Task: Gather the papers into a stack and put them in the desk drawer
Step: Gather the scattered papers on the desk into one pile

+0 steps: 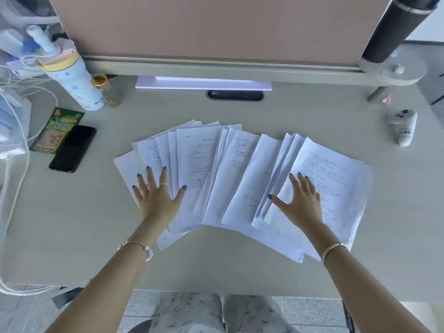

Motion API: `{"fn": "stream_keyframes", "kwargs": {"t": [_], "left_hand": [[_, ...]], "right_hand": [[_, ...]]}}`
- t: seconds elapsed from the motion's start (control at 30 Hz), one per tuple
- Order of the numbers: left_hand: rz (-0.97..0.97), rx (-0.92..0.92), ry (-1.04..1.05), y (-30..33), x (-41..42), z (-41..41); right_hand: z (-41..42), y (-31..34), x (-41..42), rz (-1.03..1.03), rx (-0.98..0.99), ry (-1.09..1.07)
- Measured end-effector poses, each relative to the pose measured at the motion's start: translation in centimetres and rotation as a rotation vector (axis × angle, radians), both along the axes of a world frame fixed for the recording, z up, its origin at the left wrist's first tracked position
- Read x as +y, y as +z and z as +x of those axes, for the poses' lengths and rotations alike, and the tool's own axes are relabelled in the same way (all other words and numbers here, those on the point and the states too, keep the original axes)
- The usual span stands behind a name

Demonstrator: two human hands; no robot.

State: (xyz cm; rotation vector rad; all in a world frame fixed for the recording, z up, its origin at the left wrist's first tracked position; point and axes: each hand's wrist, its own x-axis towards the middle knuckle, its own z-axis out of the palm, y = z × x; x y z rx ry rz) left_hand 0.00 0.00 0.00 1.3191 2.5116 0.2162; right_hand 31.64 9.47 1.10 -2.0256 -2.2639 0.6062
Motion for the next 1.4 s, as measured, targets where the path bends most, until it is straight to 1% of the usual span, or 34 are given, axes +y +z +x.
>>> {"fn": "stream_keyframes", "kwargs": {"t": [0.07,0.13,0.27,0.4,0.57,0.63,0.7,0.77,0.8,0.87,0.93,0.97,1.0,1.13,1.23,1.27,1.3,1.4], "left_hand": [[-0.031,0.01,0.076,-0.7,-0.2,-0.7],[-0.048,0.003,0.076,-1.9,-0.6,-1.2],[0.016,-0.032,-0.051,-2.7,0.0,-0.1],[0.066,-0.08,-0.21,-3.0,1.8,2.9],[0.152,-0.174,-0.224,-3.5,2.4,3.7],[0.235,-0.152,-0.177,-3.7,1.8,2.6],[0.262,-0.112,-0.09,-3.9,1.2,1.2],[0.224,-0.074,-0.044,-4.3,0.8,0.1],[0.2,-0.06,-0.044,-4.5,0.7,-0.2],[0.167,-0.029,-0.073,-4.9,0.5,-0.3],[0.16,-0.022,-0.113,-5.0,0.9,0.1],[0.159,-0.034,-0.131,-5.1,1.3,0.4],[0.166,-0.07,-0.149,-5.0,1.8,0.8],[0.252,-0.319,-0.259,-5.0,3.8,2.6],[0.412,-0.509,-0.139,-4.5,3.5,3.4],[0.456,-0.505,-0.081,-4.2,3.3,3.5],[0.467,-0.462,-0.048,-4.0,3.0,3.3],[0.377,-0.328,-0.03,-3.5,2.0,2.8]], "right_hand": [[0.0,-0.6,0.3,-0.018,-0.035,-0.031],[-0.2,-1.4,0.3,-0.042,-0.046,-0.026],[-2.3,-2.6,-0.2,0.02,-0.041,0.046],[-5.2,-3.5,-0.8,0.067,-0.032,0.117],[-7.6,-4.0,-1.7,0.083,0.029,0.172],[-7.2,-3.8,-1.6,0.082,0.122,0.132],[-6.0,-3.3,-1.5,0.147,0.173,0.041],[-4.5,-3.2,-1.2,0.225,0.093,-0.047],[-3.8,-3.2,-1.1,0.222,0.032,-0.091],[-2.4,-3.6,-0.8,0.129,-0.067,-0.162],[-1.9,-4.0,-0.3,0.019,-0.089,-0.176],[-2.0,-4.2,-0.2,-0.002,-0.085,-0.156],[-2.4,-4.4,-0.1,0.008,-0.085,-0.124],[-5.5,-5.2,-0.6,0.082,-0.059,-0.028],[-6.7,-5.1,-1.3,0.113,-0.016,0.002],[-6.5,-4.9,-1.5,0.139,0.004,-0.005],[-6.0,-4.6,-1.7,0.173,0.025,-0.026],[-3.1,-4.0,-1.8,0.252,0.028,-0.161]]}}
